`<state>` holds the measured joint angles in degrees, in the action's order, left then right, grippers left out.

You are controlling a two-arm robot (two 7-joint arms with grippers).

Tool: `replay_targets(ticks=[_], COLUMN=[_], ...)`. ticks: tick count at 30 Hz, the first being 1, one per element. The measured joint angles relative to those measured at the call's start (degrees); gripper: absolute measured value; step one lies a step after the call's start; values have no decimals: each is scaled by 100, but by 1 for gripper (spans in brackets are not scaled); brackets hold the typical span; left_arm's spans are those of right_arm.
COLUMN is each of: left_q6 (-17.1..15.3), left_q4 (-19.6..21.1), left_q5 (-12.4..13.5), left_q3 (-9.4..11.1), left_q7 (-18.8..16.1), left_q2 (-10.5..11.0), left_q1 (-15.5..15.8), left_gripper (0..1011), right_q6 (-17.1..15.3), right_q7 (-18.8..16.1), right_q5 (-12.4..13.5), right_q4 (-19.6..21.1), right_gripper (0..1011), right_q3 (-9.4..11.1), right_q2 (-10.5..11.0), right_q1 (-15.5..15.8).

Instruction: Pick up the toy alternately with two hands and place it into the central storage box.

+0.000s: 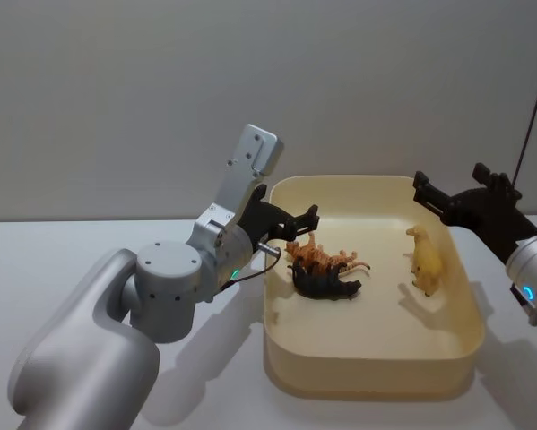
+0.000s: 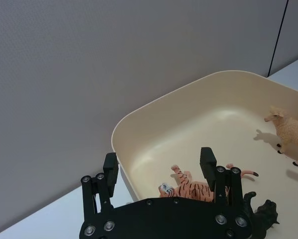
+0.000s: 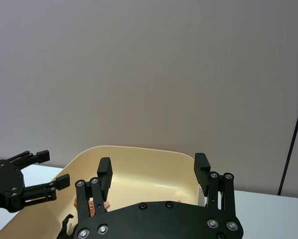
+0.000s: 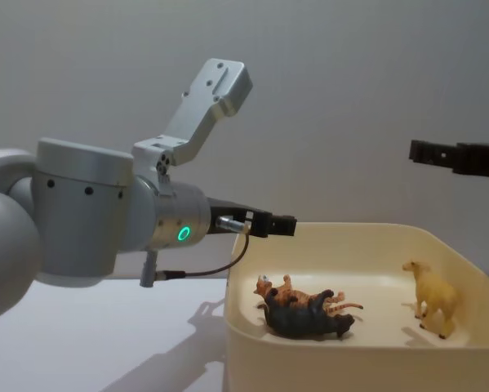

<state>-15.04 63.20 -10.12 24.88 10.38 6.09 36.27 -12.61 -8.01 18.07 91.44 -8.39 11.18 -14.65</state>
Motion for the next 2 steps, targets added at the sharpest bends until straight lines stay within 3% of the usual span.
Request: replay_targets(ticks=[2], left_q6=[0], left_q4=[0], left_q5=[0], left_q3=[0], left_q7=[0], left_q2=[0], left_q1=[0], left_gripper=[1001], right_q6=[6], right_q7=[5], right_q5=[9], right_q4=[5], right_gripper=[1001], right_q3=[6], right_q2=[4], right_q1=[5])
